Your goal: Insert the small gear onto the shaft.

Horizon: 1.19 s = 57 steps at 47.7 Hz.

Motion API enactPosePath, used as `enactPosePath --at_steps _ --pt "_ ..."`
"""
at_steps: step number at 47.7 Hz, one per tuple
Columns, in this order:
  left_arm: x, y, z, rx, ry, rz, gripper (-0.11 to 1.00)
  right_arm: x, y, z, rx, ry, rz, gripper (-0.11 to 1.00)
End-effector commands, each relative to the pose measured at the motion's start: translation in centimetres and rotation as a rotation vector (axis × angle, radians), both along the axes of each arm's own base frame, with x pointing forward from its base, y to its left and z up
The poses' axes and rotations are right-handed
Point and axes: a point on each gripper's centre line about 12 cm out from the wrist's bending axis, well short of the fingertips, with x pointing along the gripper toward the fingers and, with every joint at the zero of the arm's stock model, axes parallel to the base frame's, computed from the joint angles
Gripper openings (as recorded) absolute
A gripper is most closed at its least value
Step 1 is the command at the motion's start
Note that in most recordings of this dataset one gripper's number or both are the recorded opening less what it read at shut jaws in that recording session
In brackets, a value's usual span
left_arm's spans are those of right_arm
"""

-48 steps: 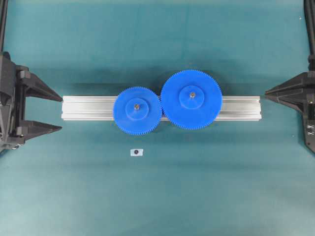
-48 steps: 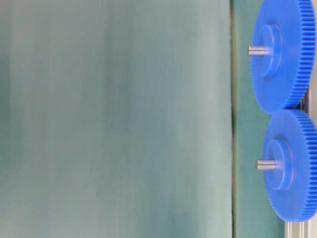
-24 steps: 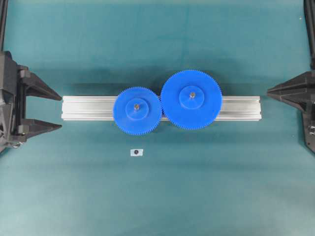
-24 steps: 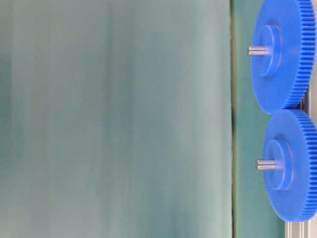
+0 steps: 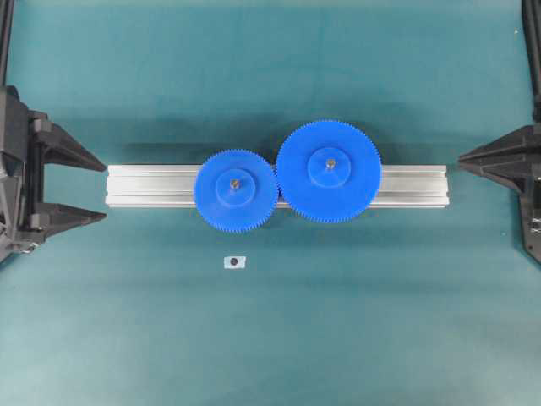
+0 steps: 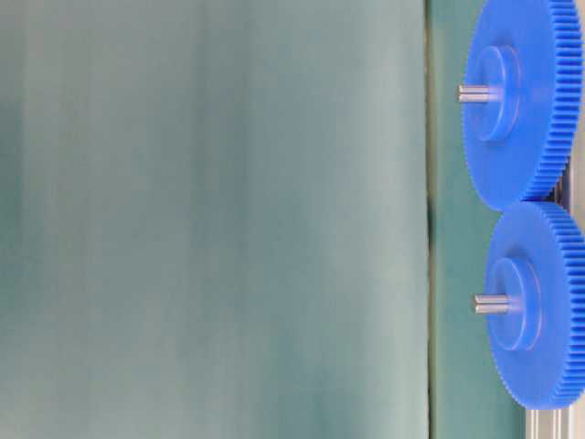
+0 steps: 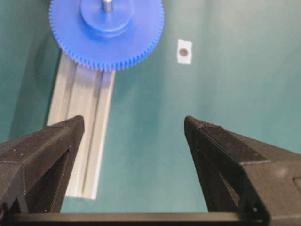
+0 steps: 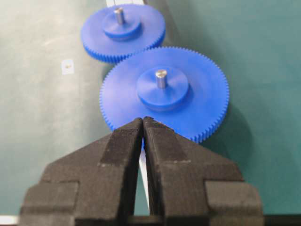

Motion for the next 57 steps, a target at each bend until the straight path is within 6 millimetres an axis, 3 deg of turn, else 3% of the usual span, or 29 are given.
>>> enactPosePath --at_steps 1,57 --pt "0.2 0.1 0.5 -0.001 -0.018 0.004 0.86 0.2 -0.1 0.3 -0.011 -0.002 0.002 0.14" --pt "-0.1 0.1 -0.5 -0.003 0.008 0.006 0.86 0.1 -0.1 -0.2 -0.023 0.019 0.004 0.14"
